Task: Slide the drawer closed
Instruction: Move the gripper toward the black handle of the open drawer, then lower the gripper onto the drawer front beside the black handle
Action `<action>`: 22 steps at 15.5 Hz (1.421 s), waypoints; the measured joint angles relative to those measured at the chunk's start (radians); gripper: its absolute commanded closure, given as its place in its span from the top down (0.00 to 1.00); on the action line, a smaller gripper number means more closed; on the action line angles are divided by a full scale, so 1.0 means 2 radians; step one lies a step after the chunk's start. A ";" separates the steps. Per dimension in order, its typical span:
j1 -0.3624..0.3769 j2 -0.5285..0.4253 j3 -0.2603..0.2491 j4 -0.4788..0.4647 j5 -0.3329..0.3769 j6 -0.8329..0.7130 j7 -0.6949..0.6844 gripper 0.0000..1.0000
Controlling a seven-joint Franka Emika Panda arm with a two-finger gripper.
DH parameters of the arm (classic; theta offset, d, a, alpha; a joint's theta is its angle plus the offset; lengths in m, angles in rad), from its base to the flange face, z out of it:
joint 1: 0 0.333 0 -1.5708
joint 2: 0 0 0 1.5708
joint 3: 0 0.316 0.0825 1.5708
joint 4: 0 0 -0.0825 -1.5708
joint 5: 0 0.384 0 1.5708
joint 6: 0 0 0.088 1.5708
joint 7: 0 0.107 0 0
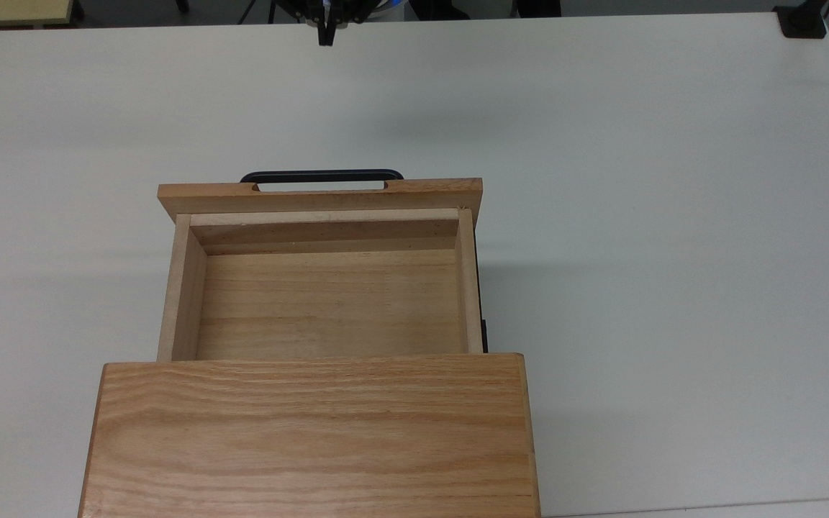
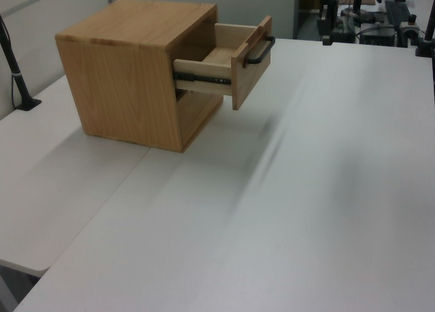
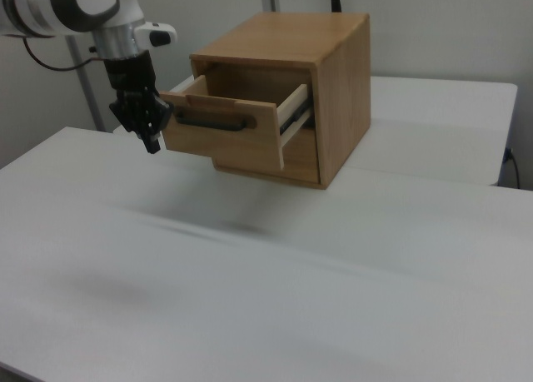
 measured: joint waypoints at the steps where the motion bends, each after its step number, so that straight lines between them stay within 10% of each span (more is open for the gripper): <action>1: 0.000 0.006 0.000 0.000 0.001 0.000 0.000 0.00; 22: -0.001 0.130 0.000 0.042 0.003 0.221 0.000 0.00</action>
